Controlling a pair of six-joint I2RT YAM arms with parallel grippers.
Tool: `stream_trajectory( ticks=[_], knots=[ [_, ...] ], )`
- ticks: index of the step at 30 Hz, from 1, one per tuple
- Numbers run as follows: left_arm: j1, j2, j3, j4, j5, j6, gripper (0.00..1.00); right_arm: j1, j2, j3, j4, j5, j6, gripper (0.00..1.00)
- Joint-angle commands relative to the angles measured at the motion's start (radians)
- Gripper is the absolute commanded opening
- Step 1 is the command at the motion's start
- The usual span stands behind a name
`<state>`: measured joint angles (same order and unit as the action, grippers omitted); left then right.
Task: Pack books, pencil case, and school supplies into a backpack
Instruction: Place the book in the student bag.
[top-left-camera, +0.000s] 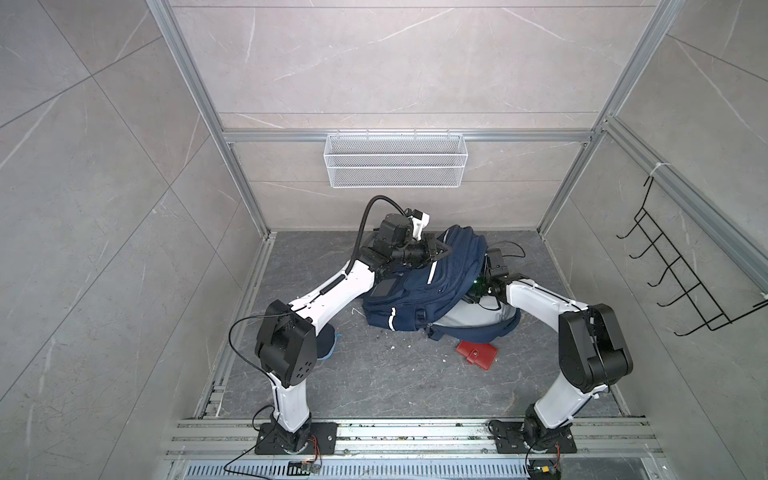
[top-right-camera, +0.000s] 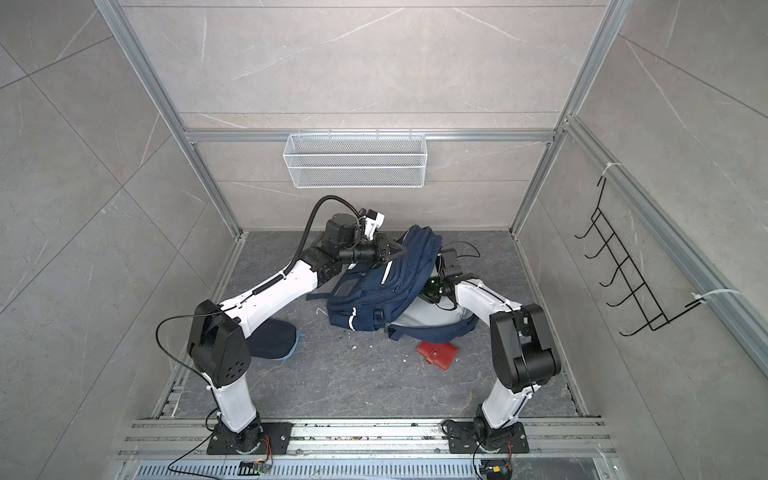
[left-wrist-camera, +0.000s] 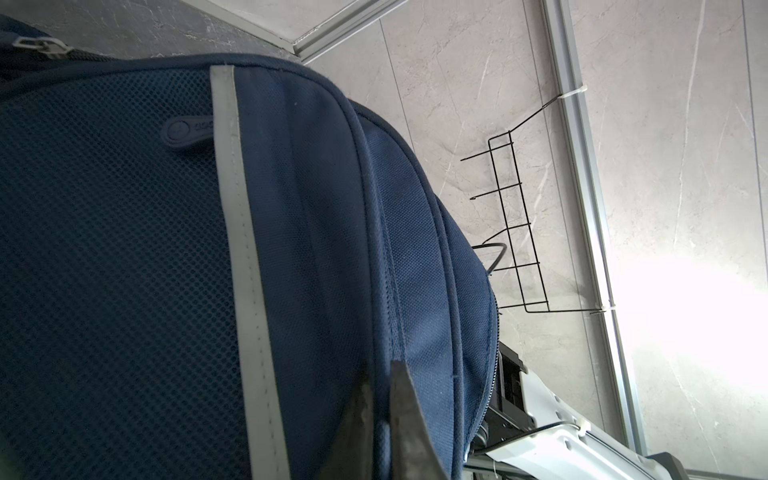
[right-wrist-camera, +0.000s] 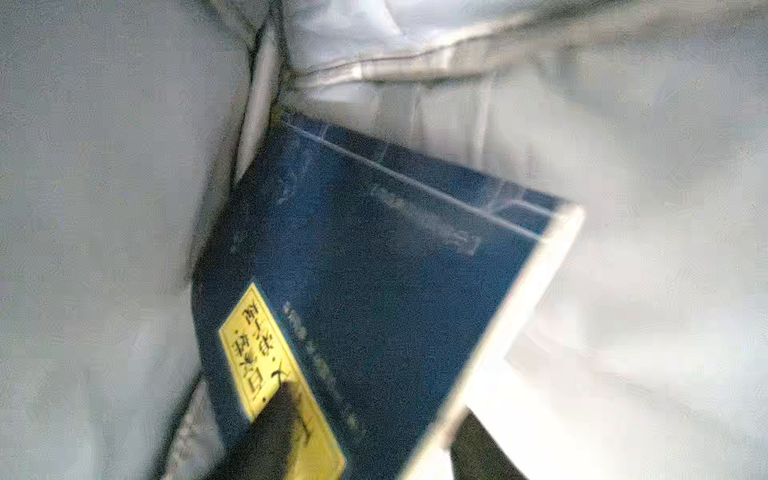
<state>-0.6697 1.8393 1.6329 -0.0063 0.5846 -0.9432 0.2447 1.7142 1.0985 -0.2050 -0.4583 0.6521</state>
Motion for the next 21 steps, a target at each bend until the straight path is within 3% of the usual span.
stream_trajectory(
  ticks=[1, 9, 13, 16, 21],
  knots=[
    [-0.005, -0.025, 0.047, 0.222, 0.030, -0.003, 0.00, 0.007, -0.021, 0.030, -0.043, -0.008, -0.001, 0.35],
    [-0.005, -0.012, 0.060, 0.231, 0.036, -0.016, 0.00, 0.008, -0.038, 0.048, -0.027, -0.068, 0.107, 0.20],
    [-0.005, -0.004, 0.066, 0.232, 0.038, -0.022, 0.00, 0.008, -0.032, 0.031, 0.015, -0.116, 0.223, 0.18],
    [-0.005, 0.000, 0.073, 0.222, 0.040, -0.020, 0.00, 0.007, -0.036, 0.018, 0.009, -0.110, 0.257, 0.23],
    [-0.005, 0.001, 0.075, 0.214, 0.043, -0.017, 0.00, 0.005, -0.012, 0.011, -0.064, -0.040, 0.196, 0.36]
  ],
)
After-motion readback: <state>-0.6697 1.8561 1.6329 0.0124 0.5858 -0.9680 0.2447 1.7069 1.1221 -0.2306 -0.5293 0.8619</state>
